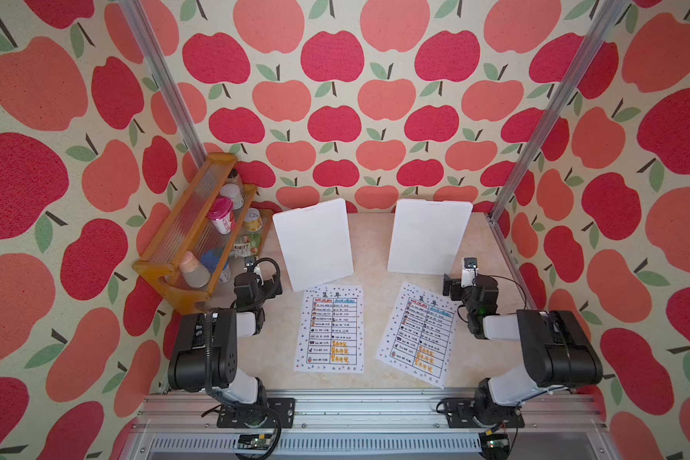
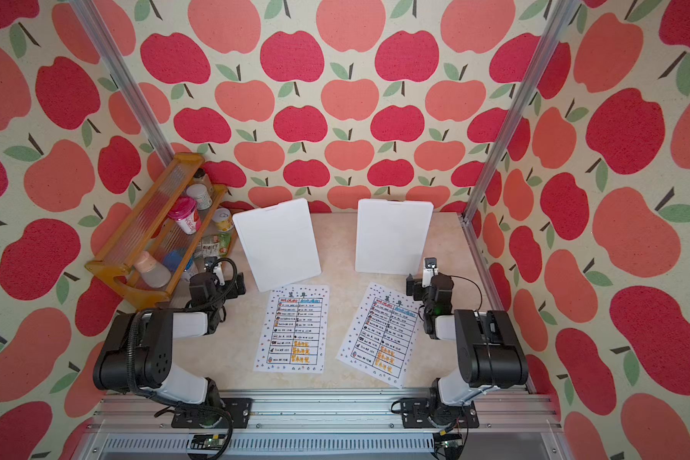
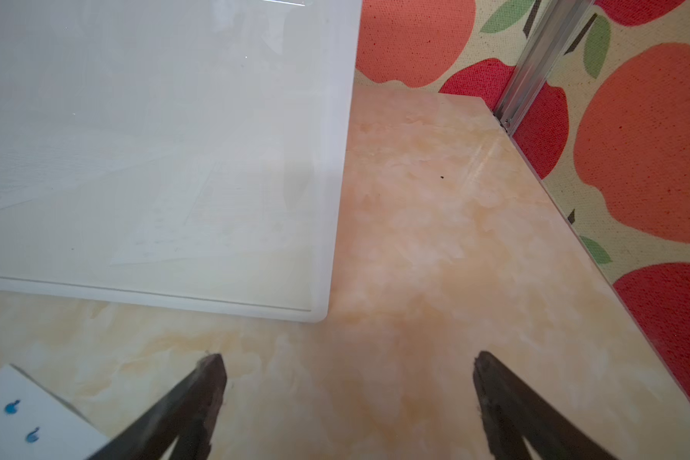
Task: Insert the menus into the narrow rack
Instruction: Pick up the menu from the center of the board.
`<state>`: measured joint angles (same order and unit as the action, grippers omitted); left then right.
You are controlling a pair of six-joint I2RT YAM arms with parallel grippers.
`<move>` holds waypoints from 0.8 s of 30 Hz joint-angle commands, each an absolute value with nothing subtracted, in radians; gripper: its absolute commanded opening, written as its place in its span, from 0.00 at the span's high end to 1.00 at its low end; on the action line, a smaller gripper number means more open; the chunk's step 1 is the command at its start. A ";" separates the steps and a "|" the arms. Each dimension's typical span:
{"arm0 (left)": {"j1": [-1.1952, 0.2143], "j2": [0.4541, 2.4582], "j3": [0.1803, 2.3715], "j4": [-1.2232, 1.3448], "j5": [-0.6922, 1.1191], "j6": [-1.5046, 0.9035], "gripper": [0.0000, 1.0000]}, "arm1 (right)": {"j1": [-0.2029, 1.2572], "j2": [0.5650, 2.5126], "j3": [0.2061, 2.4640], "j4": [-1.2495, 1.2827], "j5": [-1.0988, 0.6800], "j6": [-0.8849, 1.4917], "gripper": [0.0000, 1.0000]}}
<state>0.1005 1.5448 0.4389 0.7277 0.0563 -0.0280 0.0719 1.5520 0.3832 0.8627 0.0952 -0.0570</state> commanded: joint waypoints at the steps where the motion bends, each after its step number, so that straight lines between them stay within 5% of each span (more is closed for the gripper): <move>1: 0.109 1.548 0.466 0.710 0.072 -0.015 0.01 | 0.077 1.543 0.396 0.856 0.095 -0.072 0.01; 24: 0.110 1.548 0.466 0.709 0.075 -0.015 0.01 | 0.070 1.541 0.398 0.854 0.143 -0.050 0.01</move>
<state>0.1017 1.5448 0.4389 0.7261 0.0608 -0.0280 0.0601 1.5520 0.3889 0.8513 0.1112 -0.0559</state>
